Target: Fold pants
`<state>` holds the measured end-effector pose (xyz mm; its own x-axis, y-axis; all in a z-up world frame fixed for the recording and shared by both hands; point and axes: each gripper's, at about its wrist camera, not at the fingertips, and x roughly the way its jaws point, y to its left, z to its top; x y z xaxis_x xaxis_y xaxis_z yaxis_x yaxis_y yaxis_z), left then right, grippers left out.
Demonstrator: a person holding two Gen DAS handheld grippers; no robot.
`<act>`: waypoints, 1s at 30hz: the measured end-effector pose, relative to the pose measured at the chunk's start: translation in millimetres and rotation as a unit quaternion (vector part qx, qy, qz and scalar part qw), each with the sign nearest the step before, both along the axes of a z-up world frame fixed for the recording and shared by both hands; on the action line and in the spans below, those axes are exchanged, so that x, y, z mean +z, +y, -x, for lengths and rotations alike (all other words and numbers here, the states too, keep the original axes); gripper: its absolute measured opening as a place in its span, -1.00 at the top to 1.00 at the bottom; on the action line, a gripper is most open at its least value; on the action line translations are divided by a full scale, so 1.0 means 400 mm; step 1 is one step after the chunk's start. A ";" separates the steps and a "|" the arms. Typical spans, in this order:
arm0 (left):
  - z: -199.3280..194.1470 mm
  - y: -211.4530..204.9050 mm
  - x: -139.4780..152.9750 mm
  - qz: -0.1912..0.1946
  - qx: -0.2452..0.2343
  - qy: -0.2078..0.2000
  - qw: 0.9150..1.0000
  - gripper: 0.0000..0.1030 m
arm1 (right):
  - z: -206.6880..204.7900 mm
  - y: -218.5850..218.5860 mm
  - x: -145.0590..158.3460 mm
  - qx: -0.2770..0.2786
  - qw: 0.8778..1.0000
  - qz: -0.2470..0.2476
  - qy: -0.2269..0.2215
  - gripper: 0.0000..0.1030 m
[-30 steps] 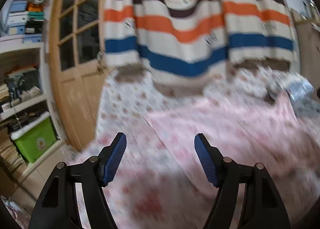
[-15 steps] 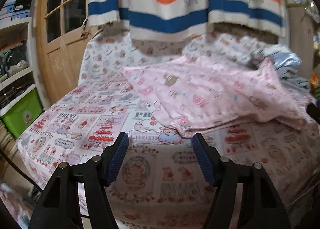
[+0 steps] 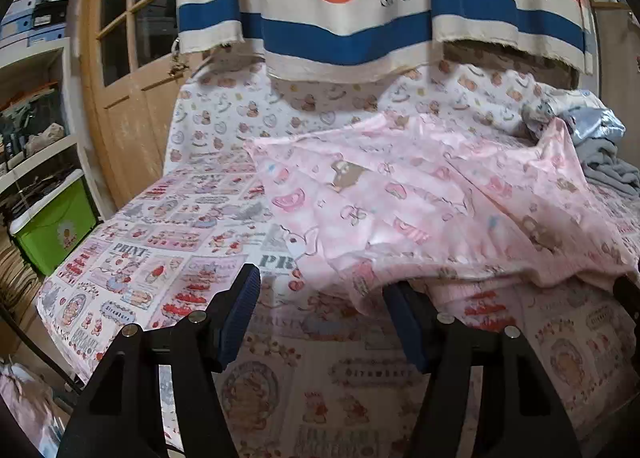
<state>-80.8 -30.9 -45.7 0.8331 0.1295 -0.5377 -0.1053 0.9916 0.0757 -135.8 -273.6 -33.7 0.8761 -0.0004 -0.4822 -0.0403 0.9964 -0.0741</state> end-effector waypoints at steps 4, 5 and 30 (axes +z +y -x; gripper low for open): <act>0.001 0.004 -0.004 -0.010 0.018 -0.013 1.000 -0.21 | -0.018 -0.006 -0.008 -0.052 0.999 0.012 0.007 -0.12; -0.002 0.002 -0.009 -0.012 0.018 -0.010 1.000 -0.21 | -0.026 -0.003 -0.011 -0.057 0.998 0.020 0.016 -0.11; 0.100 0.051 -0.027 -0.031 0.051 -0.043 0.997 -0.15 | 0.074 0.053 0.000 -0.091 0.995 0.028 -0.034 0.07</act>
